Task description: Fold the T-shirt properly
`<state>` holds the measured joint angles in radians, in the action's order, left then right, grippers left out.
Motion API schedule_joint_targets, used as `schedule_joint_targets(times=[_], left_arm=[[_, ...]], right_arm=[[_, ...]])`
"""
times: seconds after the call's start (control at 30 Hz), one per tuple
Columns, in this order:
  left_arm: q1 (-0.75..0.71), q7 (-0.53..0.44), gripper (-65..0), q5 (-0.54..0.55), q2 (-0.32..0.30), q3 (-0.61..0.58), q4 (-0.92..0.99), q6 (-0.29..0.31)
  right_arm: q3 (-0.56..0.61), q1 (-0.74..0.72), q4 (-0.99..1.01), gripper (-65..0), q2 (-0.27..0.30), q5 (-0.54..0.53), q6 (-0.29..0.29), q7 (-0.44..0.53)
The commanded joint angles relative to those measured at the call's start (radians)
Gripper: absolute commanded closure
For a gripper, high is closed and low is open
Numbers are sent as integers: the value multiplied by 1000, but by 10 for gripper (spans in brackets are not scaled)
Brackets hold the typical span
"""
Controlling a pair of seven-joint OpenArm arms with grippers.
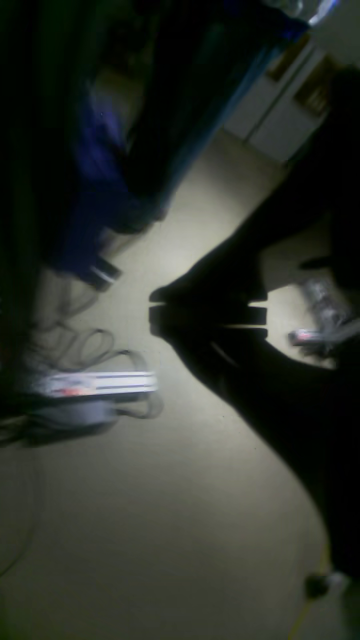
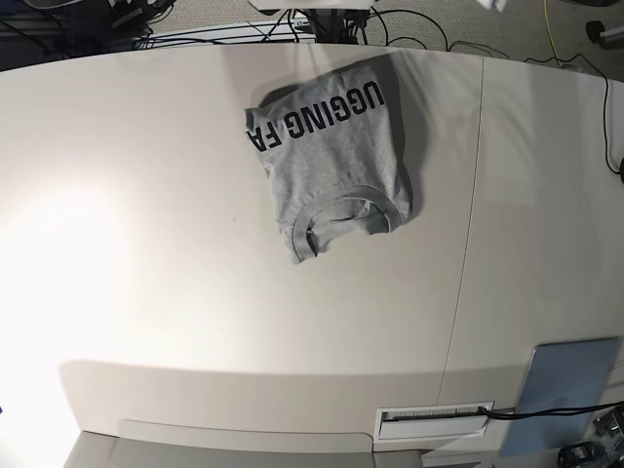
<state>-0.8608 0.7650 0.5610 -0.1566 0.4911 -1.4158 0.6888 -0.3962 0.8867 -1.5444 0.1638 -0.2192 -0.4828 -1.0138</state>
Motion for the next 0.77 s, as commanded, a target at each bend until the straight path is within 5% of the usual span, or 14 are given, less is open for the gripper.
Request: schedule_joint_targets(times=[0.0, 0.23, 0.37, 0.57, 0.73], left_arm=[[11, -34, 0, -19, -7, -3, 57, 9], [243, -269, 0, -264, -17, -11, 573, 9], [385, -348, 0, -352, -21, -11, 777, -61], [565, -340, 0, -433, -21, -11, 972, -86], [633, -361, 0, -463, -21, -11, 1044, -157]], right_arm=[[-5, -19, 68, 0, 15, 11, -13, 7], [-2, -298, 645, 0, 103, 50, -101, 190], [-2, -430, 860, 0, 122, 141, -130, 323], [18, -577, 977, 0, 108, 167, -131, 340], [152, -604, 977, 0, 99, 167, -130, 345]])
